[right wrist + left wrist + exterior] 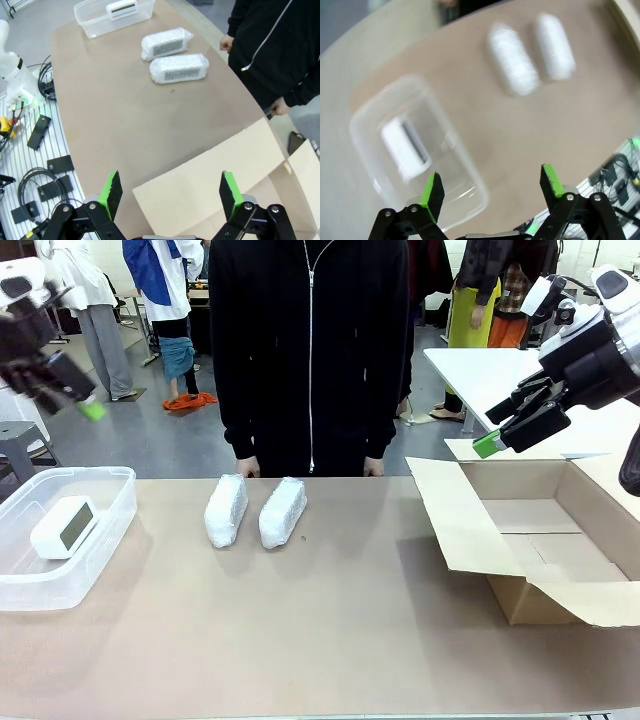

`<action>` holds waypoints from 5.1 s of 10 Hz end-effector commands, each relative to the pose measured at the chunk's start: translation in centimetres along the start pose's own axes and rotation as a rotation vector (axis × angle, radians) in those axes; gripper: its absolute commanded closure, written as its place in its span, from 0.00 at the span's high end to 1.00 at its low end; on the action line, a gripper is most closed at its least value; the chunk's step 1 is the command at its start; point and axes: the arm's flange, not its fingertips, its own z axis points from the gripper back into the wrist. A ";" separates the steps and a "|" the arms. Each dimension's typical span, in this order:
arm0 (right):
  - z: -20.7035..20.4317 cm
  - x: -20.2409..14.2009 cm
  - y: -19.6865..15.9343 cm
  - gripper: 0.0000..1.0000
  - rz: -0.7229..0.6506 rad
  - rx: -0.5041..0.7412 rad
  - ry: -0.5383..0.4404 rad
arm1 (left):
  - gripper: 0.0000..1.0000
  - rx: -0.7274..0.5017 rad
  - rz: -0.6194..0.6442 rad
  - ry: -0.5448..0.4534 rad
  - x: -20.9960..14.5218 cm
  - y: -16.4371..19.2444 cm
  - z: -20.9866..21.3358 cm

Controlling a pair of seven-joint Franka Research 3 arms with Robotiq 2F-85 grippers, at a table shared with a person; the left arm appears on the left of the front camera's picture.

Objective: Separate and place wrapped and unwrapped clocks.
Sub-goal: Pick up the Digital clock indicated by the person.

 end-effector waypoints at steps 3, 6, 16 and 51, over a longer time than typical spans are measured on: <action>-0.2 -0.2 0.0 1.00 0.006 0.022 -0.020 | 1.00 -0.358 -0.360 -0.145 -2.1 -5.1 2.3; -0.2 -0.2 0.0 1.00 0.006 0.022 -0.020 | 1.00 -0.407 -0.517 -0.215 -3.3 -6.4 0.7; -0.2 -0.2 0.0 1.00 0.006 0.022 -0.020 | 1.00 -0.334 -0.647 -0.245 -4.6 -7.4 0.0; -27.2 19.4 1.0 1.00 0.995 0.223 0.227 | 1.00 -0.334 -0.647 -0.245 -4.6 -7.4 0.0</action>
